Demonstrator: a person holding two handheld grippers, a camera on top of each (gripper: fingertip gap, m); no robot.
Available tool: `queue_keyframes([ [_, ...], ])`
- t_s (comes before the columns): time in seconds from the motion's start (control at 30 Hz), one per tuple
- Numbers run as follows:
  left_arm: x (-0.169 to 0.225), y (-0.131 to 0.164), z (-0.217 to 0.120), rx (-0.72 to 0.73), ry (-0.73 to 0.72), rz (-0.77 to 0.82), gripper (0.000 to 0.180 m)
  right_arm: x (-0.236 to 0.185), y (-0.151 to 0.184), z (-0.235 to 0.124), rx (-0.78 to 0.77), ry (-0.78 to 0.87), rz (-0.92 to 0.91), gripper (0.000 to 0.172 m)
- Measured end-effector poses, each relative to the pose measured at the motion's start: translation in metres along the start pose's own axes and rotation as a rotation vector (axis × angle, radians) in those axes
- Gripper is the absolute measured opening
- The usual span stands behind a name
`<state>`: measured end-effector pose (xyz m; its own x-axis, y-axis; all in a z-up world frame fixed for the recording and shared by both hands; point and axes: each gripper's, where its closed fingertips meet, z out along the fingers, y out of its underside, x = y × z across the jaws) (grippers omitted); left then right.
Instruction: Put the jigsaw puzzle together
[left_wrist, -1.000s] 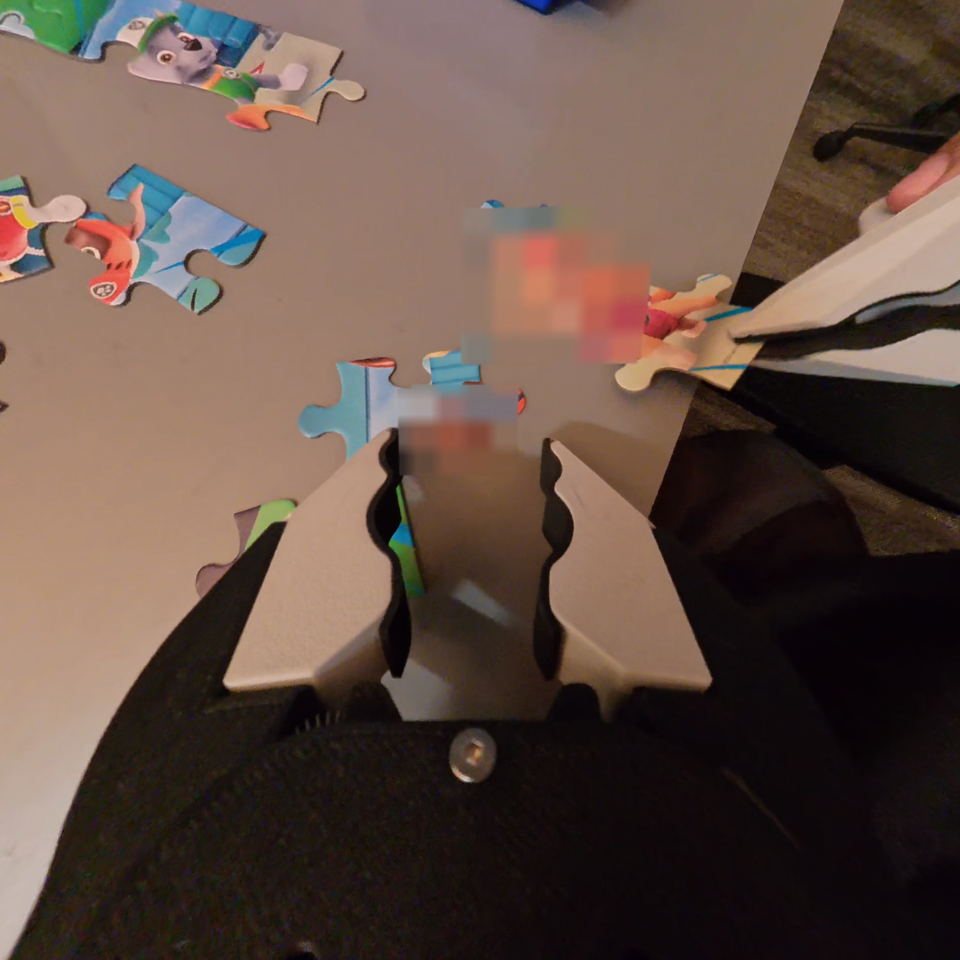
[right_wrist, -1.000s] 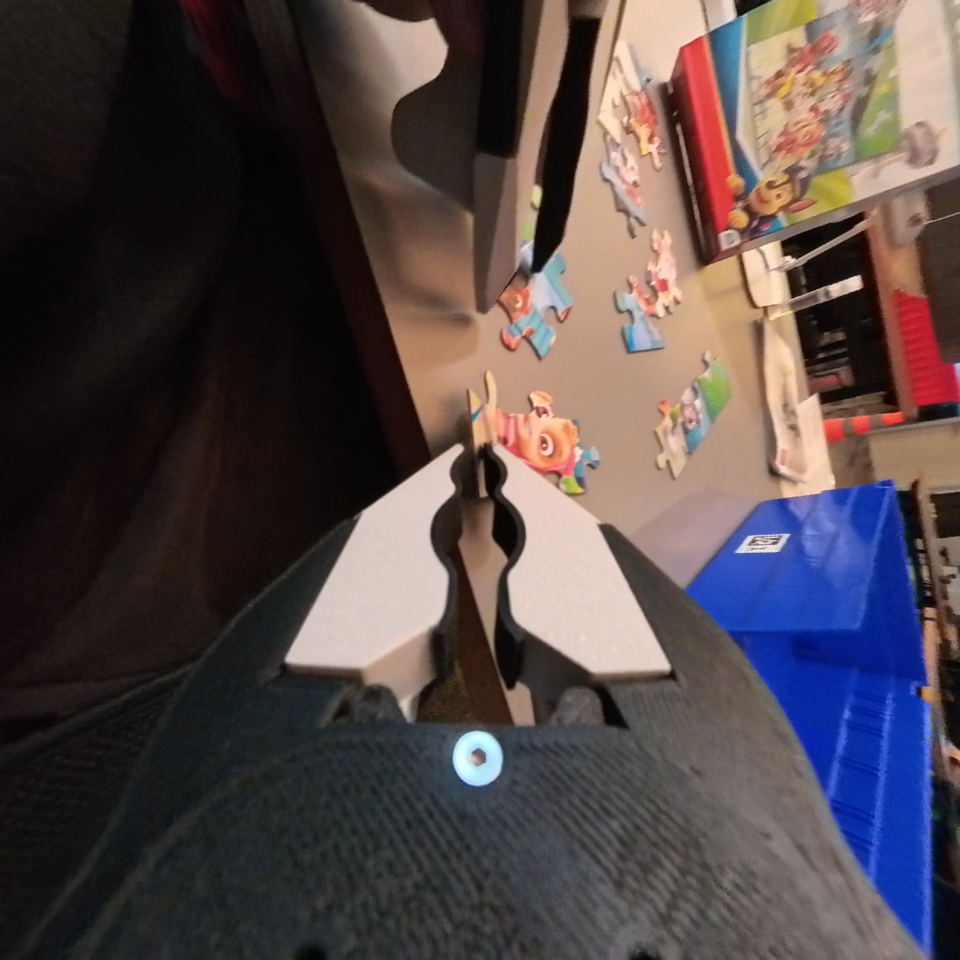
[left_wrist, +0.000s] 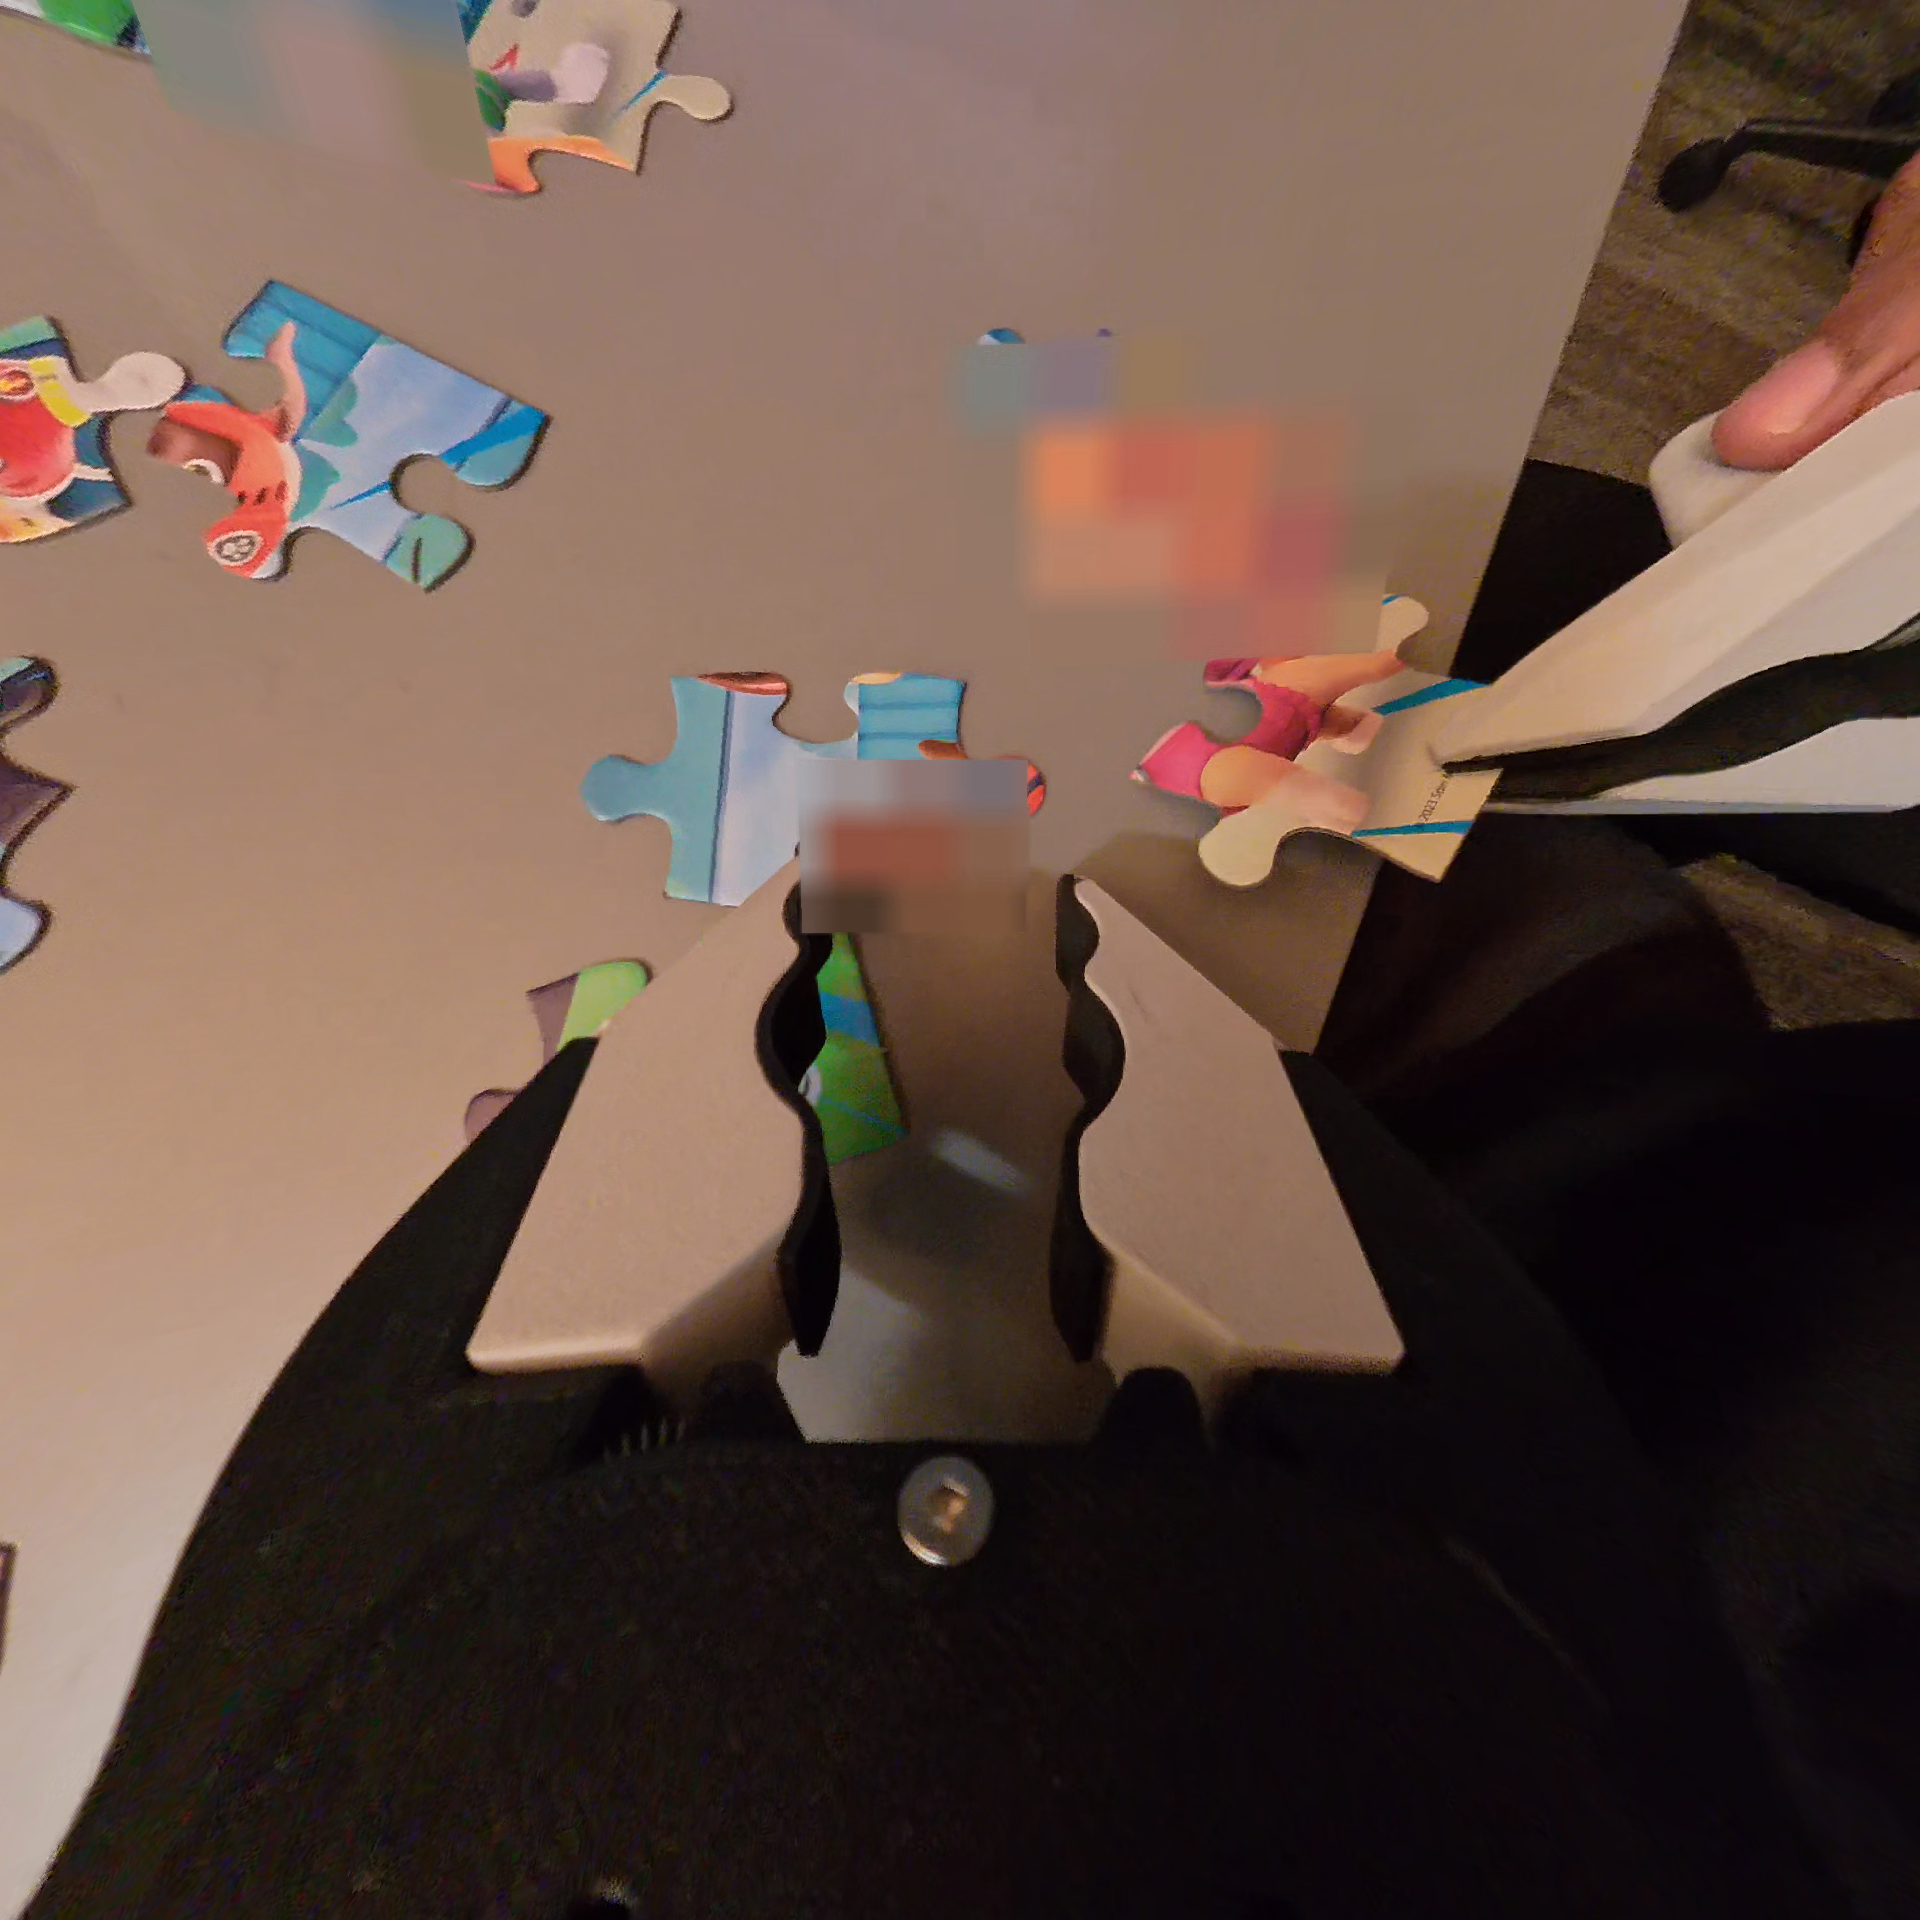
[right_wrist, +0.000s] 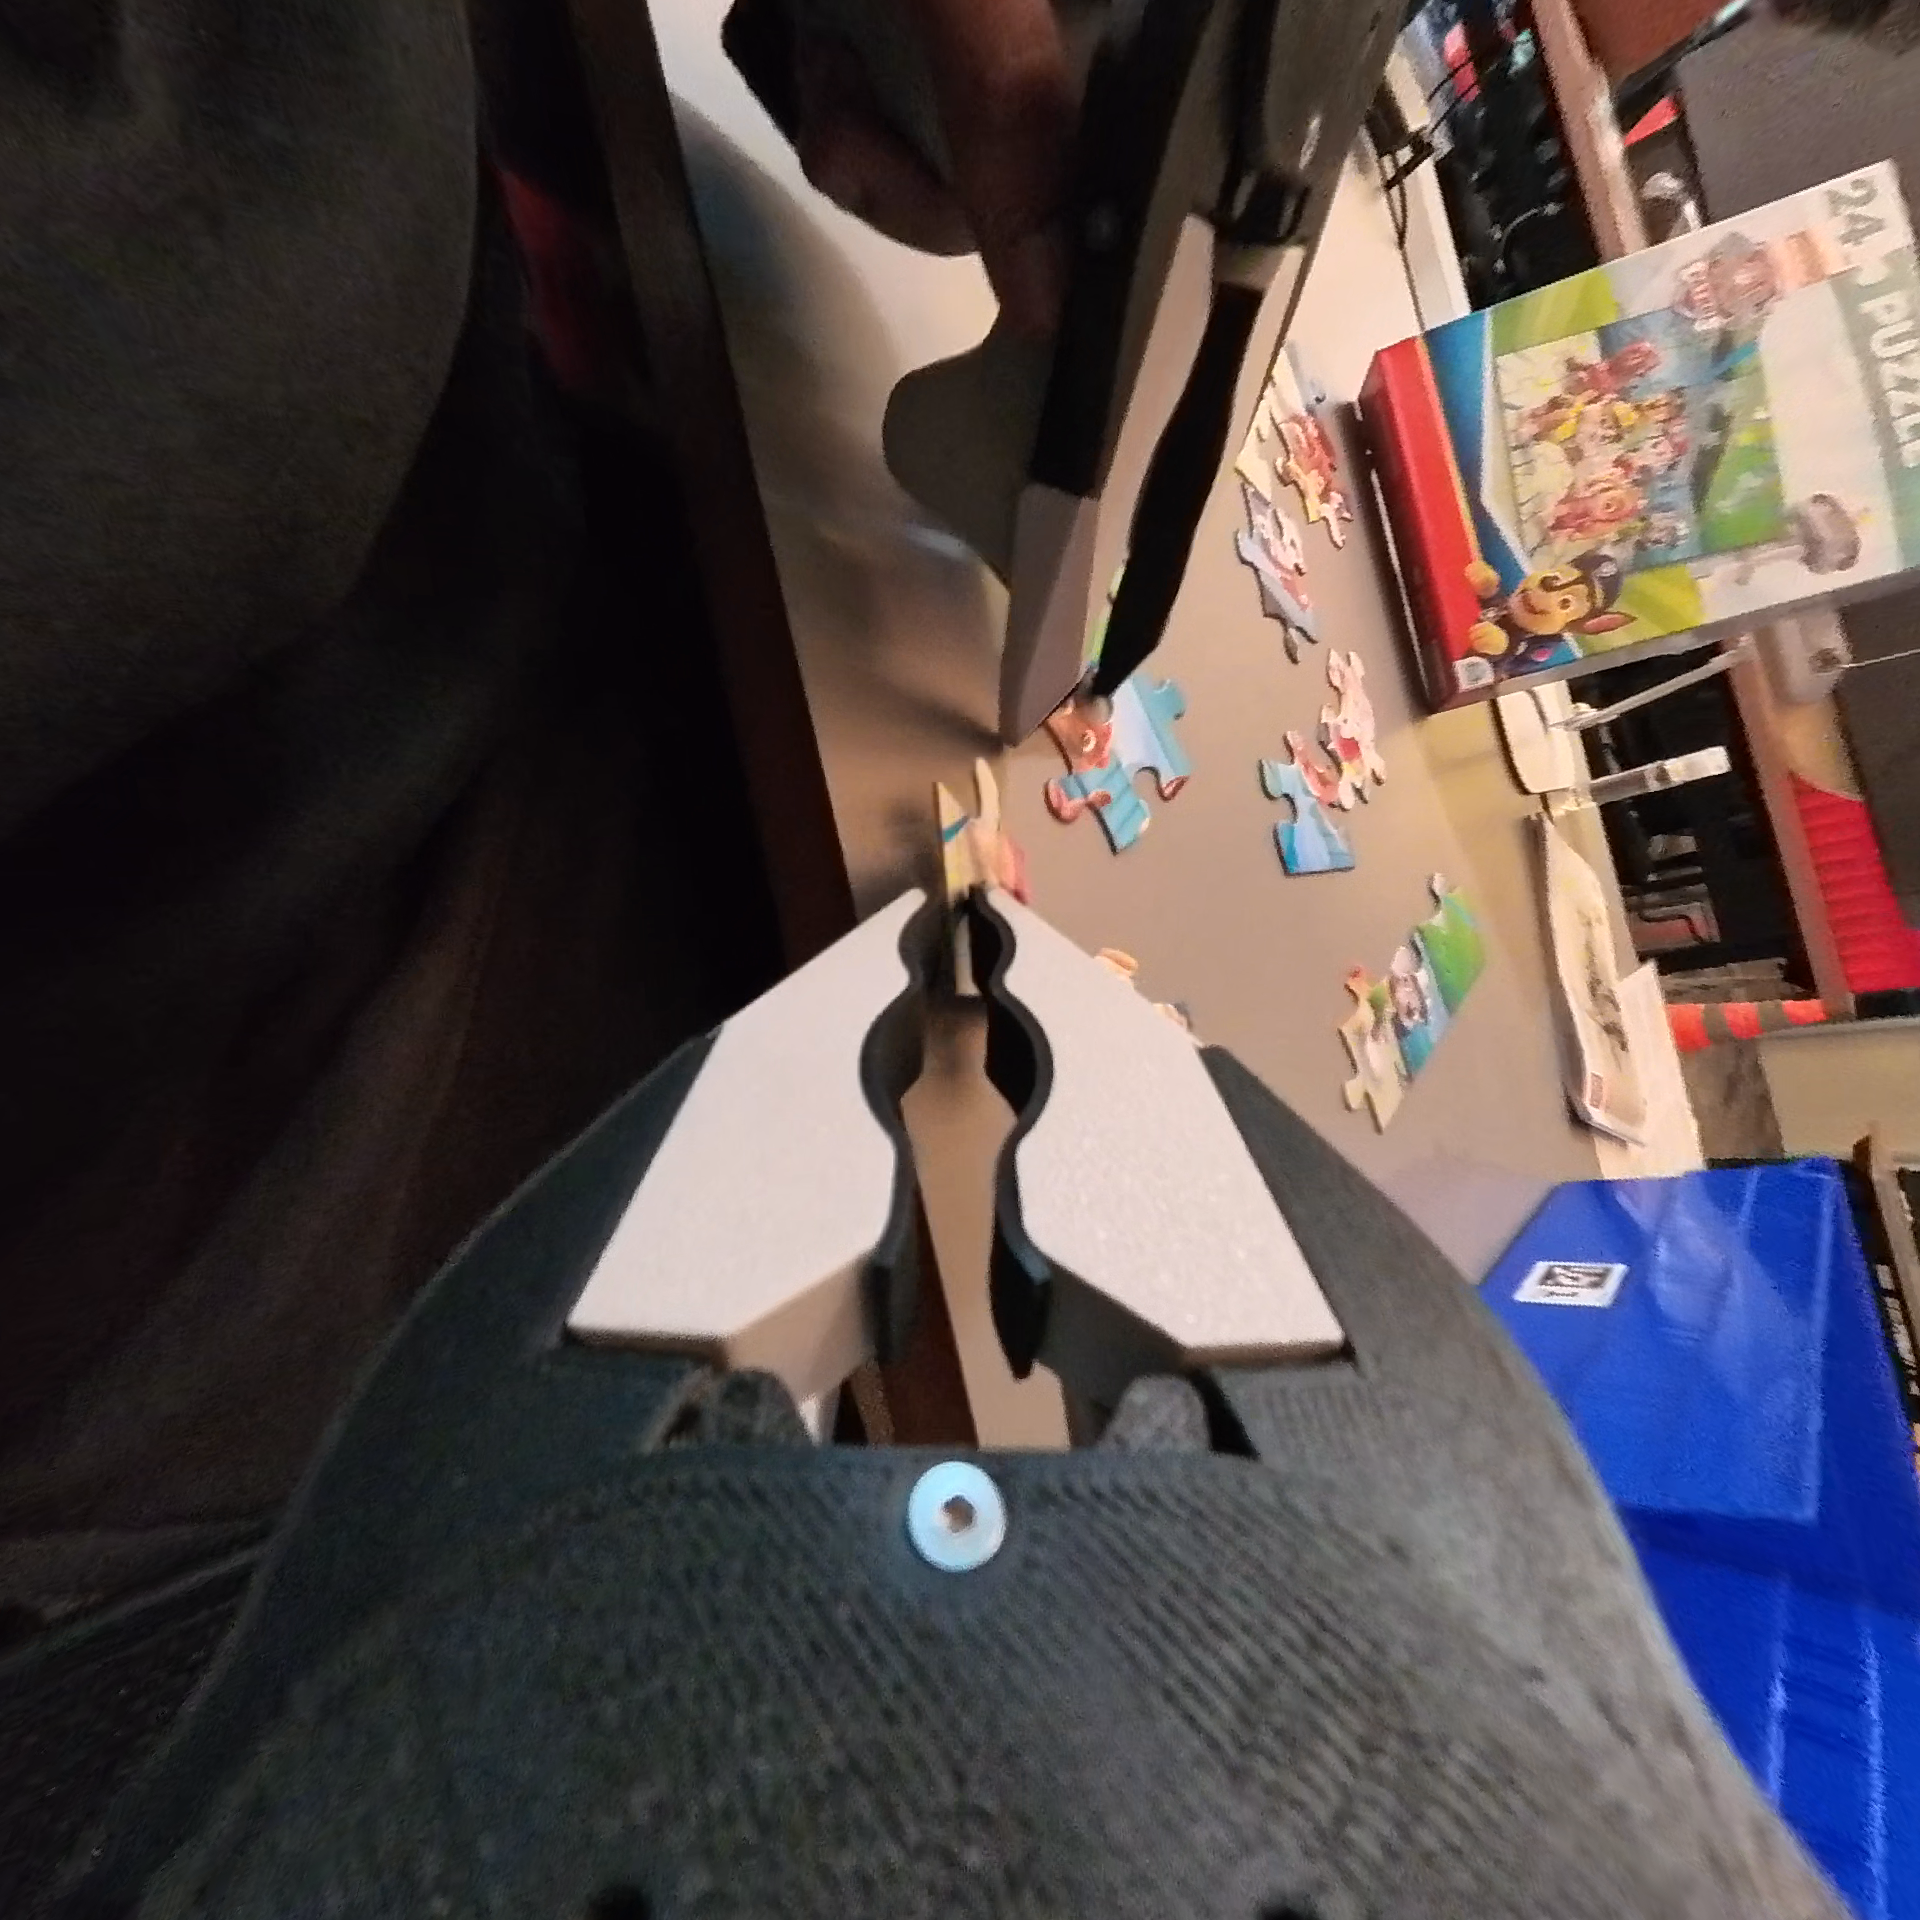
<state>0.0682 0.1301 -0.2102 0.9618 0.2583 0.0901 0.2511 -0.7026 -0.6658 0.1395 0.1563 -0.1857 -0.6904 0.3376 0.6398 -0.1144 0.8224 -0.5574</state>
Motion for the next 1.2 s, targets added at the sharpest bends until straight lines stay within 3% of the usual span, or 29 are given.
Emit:
queue_keyframes([
  [0.2, -0.005, 0.002, -0.002, 0.002, -0.024, -0.012, 0.041, -0.007, 0.000, 0.003, 0.015, -0.079, 0.112, 0.020],
  [0.4, 0.007, -0.001, -0.005, 0.034, -0.003, 0.003, 0.041, 0.030, 0.003, -0.012, 0.117, -0.091, 0.412, 0.034],
  [0.47, 0.018, -0.001, -0.006, 0.046, 0.026, 0.017, 0.042, 0.045, 0.023, -0.008, 0.056, -0.086, 0.502, 0.036],
  [0.6, 0.045, 0.001, -0.004, 0.053, 0.100, 0.071, 0.043, 0.055, 0.067, 0.008, -0.119, -0.130, 0.627, 0.058],
  [0.83, 0.065, -0.003, 0.000, 0.092, 0.134, 0.130, 0.048, 0.052, 0.072, 0.025, -0.111, -0.269, 0.802, 0.074],
  [0.93, 0.063, -0.002, 0.006, 0.087, 0.112, 0.116, 0.049, 0.050, 0.071, 0.026, -0.125, -0.268, 0.781, 0.078],
  [1.2, 0.060, -0.008, 0.015, 0.096, 0.068, 0.101, 0.050, 0.058, 0.073, 0.038, -0.172, -0.235, 0.732, 0.062],
])
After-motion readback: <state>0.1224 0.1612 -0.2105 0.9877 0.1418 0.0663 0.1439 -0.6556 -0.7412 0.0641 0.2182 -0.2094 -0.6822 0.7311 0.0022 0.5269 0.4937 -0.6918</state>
